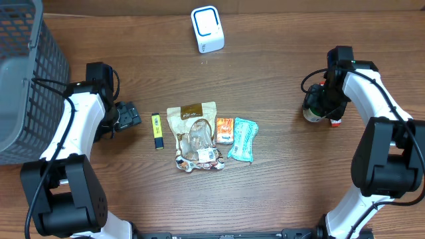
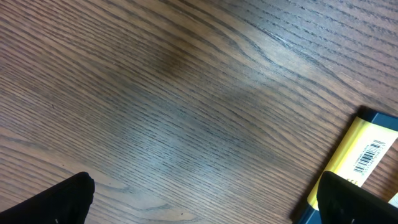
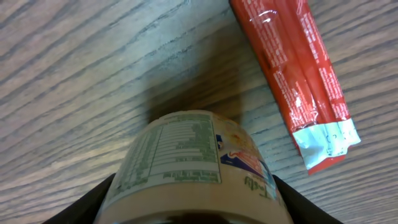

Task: Scan the item barcode
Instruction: 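Carry the jar right and lower it beside the red stick, then open the right gripper and lift it off the jar, then move the right gripper left and lower it over the orange packet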

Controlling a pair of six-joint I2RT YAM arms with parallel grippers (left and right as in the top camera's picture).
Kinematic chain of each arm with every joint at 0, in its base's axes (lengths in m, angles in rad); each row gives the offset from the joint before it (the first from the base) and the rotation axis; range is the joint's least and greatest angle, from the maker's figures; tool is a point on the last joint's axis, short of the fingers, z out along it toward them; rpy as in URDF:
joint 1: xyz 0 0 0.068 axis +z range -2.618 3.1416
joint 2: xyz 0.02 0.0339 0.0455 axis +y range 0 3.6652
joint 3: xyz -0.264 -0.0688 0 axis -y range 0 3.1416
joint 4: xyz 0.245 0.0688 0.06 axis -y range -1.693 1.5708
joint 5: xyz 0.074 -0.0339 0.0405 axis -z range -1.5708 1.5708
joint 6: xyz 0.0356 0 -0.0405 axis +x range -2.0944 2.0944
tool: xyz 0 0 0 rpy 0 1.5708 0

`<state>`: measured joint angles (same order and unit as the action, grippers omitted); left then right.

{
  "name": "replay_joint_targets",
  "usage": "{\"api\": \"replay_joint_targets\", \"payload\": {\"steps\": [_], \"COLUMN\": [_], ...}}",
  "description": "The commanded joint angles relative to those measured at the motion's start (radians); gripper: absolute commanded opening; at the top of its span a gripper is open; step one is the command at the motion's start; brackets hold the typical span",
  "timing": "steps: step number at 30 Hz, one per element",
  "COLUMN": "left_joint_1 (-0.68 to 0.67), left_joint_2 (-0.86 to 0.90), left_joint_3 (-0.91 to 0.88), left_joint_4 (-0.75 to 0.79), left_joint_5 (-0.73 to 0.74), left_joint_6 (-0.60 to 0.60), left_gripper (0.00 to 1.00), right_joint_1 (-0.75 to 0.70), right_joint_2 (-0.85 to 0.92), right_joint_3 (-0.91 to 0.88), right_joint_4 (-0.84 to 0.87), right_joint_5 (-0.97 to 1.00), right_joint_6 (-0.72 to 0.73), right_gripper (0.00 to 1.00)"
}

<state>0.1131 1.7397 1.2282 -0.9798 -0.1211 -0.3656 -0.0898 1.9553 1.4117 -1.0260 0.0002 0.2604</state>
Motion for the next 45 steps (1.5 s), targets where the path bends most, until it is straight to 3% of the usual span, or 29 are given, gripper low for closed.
{"api": "replay_joint_targets", "payload": {"steps": [1, 4, 7, 9, 16, 26, 33, 37, 45], "left_joint_1": [-0.002, -0.002, -0.002, -0.002, -0.002, -0.002, -0.002, -0.002, -0.002], "left_joint_2": [0.005, 0.005, 0.005, 0.005, 0.005, 0.005, 0.005, 0.005, 0.005], "left_joint_3": [-0.003, -0.003, -0.003, -0.003, -0.003, -0.003, -0.003, -0.003, -0.003], "left_joint_4": [-0.002, -0.002, -0.002, -0.002, -0.002, -0.002, -0.002, -0.002, -0.002], "left_joint_5": [-0.010, -0.010, -0.010, -0.010, -0.010, -0.010, -0.010, -0.010, -0.010], "left_joint_6": [0.011, 0.011, 0.011, 0.011, 0.011, 0.011, 0.011, 0.011, 0.011], "left_gripper": [1.00, 1.00, 1.00, 1.00, 1.00, 1.00, 1.00, 1.00, 1.00], "right_joint_1": [0.002, 0.002, 0.002, 0.002, 0.000, 0.040, 0.140, 0.222, 0.390], "right_joint_2": [-0.012, -0.012, -0.012, -0.012, -0.013, -0.014, -0.014, -0.014, -0.014], "right_joint_3": [-0.001, -0.001, -0.001, -0.001, 0.059, 0.454, 0.457, 0.435, 0.289], "right_joint_4": [0.000, 0.000, 0.000, 0.000, -0.018, -0.291, -0.337, -0.375, -0.349], "right_joint_5": [-0.001, -0.001, -0.001, -0.001, -0.002, -0.024, -0.160, -0.171, -0.171], "right_joint_6": [-0.005, -0.005, -0.005, -0.005, -0.006, -0.005, 0.002, 0.002, 0.055], "right_gripper": [0.72, 0.86, 0.91, 1.00, 1.00, 1.00, 1.00, 0.88, 0.46]}}
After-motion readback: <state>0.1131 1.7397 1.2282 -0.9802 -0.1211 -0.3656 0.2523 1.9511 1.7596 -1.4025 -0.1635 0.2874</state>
